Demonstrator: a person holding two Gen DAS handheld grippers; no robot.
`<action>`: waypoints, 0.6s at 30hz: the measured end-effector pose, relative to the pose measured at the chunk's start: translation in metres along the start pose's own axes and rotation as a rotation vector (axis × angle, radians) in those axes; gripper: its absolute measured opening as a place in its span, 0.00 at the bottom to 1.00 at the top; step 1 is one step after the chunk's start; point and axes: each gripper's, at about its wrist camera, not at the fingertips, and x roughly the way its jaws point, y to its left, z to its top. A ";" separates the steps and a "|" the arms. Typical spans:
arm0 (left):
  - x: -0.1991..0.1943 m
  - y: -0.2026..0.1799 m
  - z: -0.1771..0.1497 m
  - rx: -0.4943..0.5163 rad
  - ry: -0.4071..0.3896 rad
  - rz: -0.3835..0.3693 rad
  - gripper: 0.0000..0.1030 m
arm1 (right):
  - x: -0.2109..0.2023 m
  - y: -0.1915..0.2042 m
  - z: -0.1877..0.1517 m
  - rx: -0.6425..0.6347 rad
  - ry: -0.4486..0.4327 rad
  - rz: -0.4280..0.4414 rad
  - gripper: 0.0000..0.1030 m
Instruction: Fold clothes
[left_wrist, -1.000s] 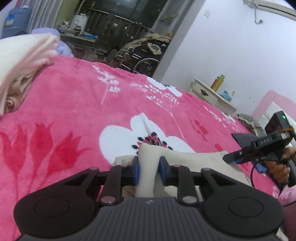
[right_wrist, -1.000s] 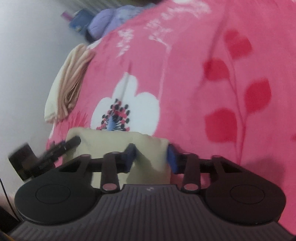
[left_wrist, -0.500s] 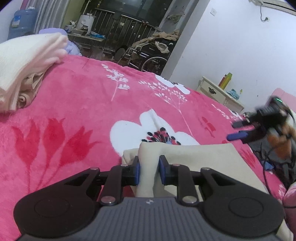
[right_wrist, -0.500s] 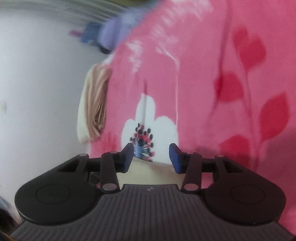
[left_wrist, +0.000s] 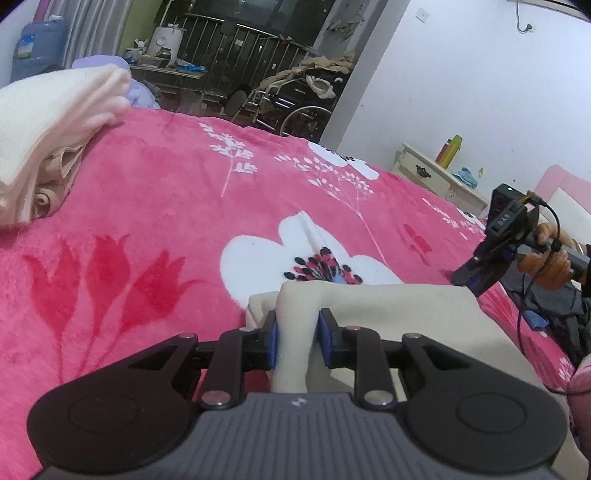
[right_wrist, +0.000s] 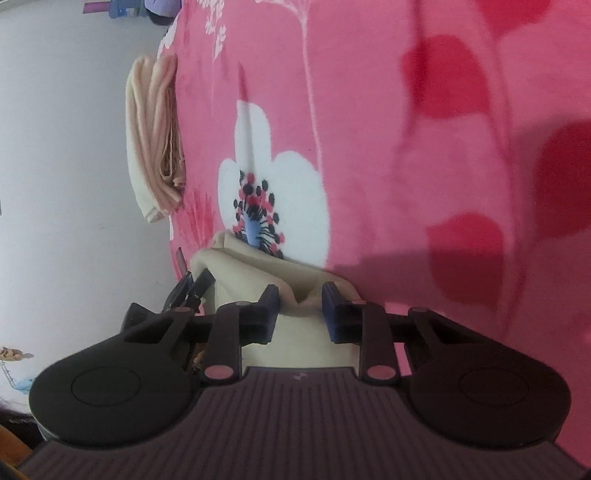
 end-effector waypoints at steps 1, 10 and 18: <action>0.000 0.000 0.000 0.000 0.002 -0.003 0.23 | -0.001 -0.001 -0.003 -0.002 -0.008 -0.001 0.20; 0.001 0.004 0.000 -0.018 0.004 -0.013 0.25 | -0.034 0.024 -0.065 -0.224 -0.250 -0.336 0.20; 0.003 0.003 -0.001 0.011 -0.003 0.018 0.35 | 0.018 0.034 -0.087 -0.451 -0.317 -0.415 0.39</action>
